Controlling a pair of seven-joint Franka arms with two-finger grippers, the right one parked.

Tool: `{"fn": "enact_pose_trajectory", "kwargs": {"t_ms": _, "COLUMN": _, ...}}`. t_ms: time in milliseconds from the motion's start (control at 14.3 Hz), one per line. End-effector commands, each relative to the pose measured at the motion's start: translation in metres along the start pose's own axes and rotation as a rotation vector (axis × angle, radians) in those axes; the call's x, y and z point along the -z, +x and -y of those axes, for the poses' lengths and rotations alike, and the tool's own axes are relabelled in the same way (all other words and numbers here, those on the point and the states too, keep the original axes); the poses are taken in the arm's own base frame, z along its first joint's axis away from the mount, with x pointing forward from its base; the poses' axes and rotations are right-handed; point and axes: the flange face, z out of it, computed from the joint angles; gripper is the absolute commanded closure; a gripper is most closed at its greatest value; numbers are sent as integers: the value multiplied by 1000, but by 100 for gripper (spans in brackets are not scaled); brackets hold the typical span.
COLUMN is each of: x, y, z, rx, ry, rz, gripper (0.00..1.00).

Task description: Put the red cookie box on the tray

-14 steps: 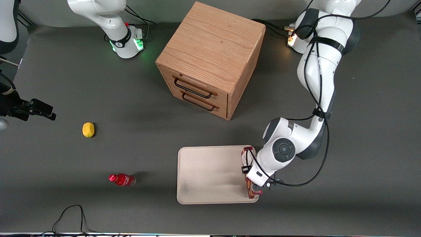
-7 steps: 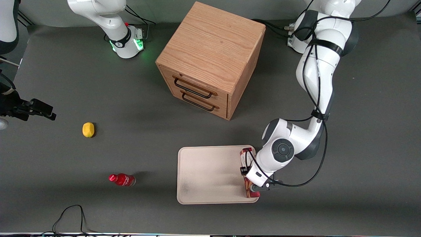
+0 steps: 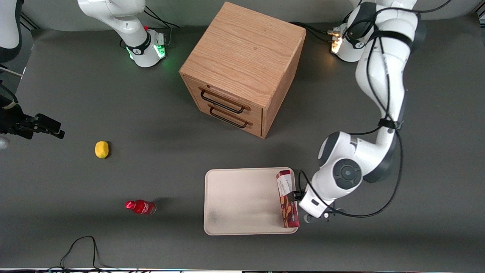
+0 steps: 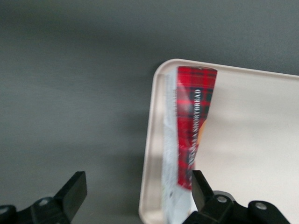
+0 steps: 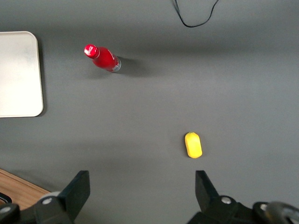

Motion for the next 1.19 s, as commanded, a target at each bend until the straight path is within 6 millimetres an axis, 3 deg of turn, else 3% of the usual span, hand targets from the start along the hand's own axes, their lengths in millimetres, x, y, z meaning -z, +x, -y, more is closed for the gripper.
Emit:
{"fn": "enact_pose_trajectory", "kwargs": {"t_ms": 0, "x": 48, "y": -33, "z": 35, "rx": -68, "ry": 59, "rz": 26, "gripper": 0}}
{"fn": "enact_pose_trajectory", "kwargs": {"t_ms": 279, "x": 113, "y": -66, "z": 113, "rx": -136, "ry": 114, "rz": 37, "gripper": 0}}
{"fn": "enact_pose_trajectory", "kwargs": {"t_ms": 419, "x": 148, "y": -67, "z": 177, "rx": -187, "ry": 135, "rz": 73, "gripper": 0}}
{"fn": "enact_pose_trajectory", "kwargs": {"t_ms": 488, "x": 164, "y": -71, "z": 195, "rx": -215, "ry": 129, "rz": 105, "gripper": 0}}
{"fn": "enact_pose_trajectory", "kwargs": {"t_ms": 767, "x": 231, "y": -100, "z": 250, "rx": -175, "ry": 141, "rz": 174, "gripper": 0}}
{"fn": "enact_pose_trajectory", "kwargs": {"t_ms": 907, "x": 251, "y": -117, "z": 264, "rx": -156, "ry": 148, "rz": 184, "gripper": 0}}
{"fn": "enact_pose_trajectory", "kwargs": {"t_ms": 1116, "x": 282, "y": -128, "z": 283, "rx": -115, "ry": 149, "rz": 161, "gripper": 0}}
